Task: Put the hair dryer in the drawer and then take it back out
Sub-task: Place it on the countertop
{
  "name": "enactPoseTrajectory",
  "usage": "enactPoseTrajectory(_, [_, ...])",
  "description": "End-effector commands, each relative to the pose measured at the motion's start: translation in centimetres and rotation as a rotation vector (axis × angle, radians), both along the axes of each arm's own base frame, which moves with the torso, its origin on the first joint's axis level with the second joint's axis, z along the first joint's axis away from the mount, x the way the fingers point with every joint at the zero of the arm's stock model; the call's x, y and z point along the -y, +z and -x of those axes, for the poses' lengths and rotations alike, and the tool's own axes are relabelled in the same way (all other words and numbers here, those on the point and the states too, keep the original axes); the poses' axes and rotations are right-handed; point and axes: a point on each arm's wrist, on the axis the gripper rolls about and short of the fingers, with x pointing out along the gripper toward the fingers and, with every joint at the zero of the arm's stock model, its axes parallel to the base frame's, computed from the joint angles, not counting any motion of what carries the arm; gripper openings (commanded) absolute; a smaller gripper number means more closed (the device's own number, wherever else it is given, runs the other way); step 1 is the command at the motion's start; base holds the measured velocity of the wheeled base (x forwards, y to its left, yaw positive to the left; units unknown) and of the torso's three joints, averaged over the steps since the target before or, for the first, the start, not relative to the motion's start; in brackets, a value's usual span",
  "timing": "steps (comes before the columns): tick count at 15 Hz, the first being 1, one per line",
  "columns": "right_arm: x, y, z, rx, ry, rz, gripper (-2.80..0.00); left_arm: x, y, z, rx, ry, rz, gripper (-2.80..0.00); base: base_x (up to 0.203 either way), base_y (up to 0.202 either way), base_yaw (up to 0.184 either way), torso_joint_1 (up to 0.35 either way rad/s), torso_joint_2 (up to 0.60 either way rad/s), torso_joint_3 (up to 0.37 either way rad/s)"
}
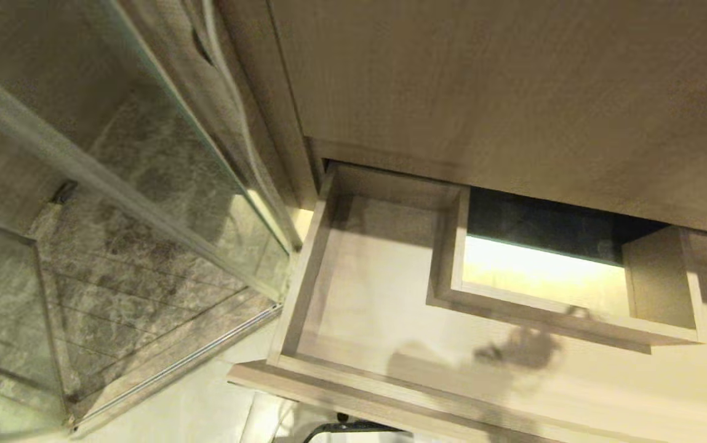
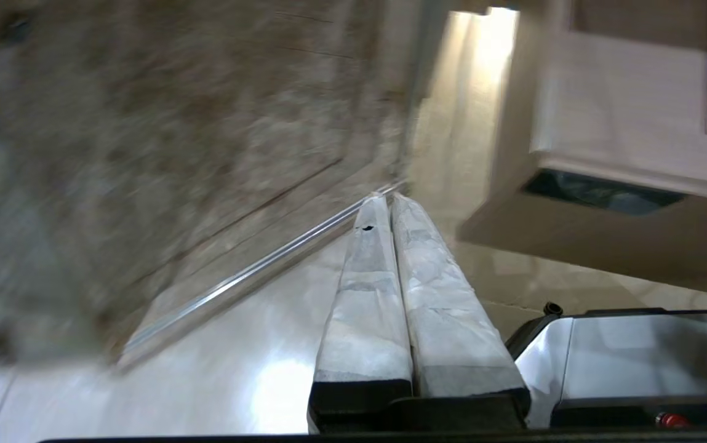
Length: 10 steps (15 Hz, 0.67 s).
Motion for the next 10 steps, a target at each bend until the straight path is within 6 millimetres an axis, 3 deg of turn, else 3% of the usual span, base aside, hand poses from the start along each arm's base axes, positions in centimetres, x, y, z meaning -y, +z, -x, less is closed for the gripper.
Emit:
enactPoseTrajectory(1, [-0.1,-0.19,0.13,-0.003,0.002,-0.001,-2.8,0.0,-0.01,0.0,0.0,0.0,0.0,-2.8,0.001,-0.007,0.154,0.104,-0.21,-0.088])
enactPoseTrajectory(3, [-0.25,-0.4,0.33,-0.004,0.003,-0.001,-2.8,0.0,-0.02,0.0,-0.002,0.0,0.0,-2.8,0.003,-0.004,0.112,0.065,-0.05,-0.049])
enactPoseTrajectory(10, [-0.62,-0.59,0.83,0.007,0.007,0.006,-2.8,0.0,-0.01,0.0,0.0,0.001,0.0,-2.8,0.0,0.0,0.0,0.0,-0.01,0.002])
